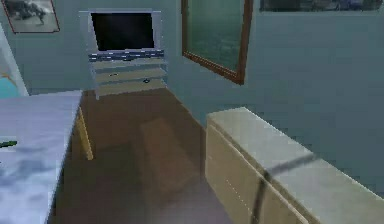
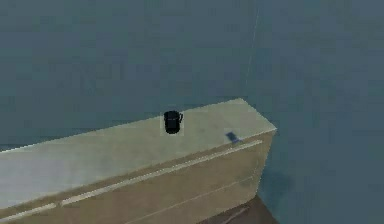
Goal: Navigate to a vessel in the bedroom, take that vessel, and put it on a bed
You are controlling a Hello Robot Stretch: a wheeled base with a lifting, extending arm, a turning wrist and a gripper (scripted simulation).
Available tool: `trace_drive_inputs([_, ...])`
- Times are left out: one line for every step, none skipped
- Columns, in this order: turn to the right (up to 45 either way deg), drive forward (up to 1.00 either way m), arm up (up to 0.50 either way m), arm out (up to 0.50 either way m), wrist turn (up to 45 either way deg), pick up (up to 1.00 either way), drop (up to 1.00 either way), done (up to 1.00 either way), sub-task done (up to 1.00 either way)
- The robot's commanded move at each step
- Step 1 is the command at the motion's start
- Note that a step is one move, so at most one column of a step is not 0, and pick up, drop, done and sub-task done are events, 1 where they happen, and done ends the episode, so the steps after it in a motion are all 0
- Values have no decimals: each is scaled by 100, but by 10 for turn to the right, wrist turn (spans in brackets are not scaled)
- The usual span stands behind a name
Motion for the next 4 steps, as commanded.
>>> trace_drive_inputs([450,0,0,0,0,0,0,0,0])
trace_drive_inputs([270,0,0,0,0,0,0,0,0])
trace_drive_inputs([0,20,0,0,0,0,0,0,0])
trace_drive_inputs([-450,0,0,0,0,0,0,0,0])
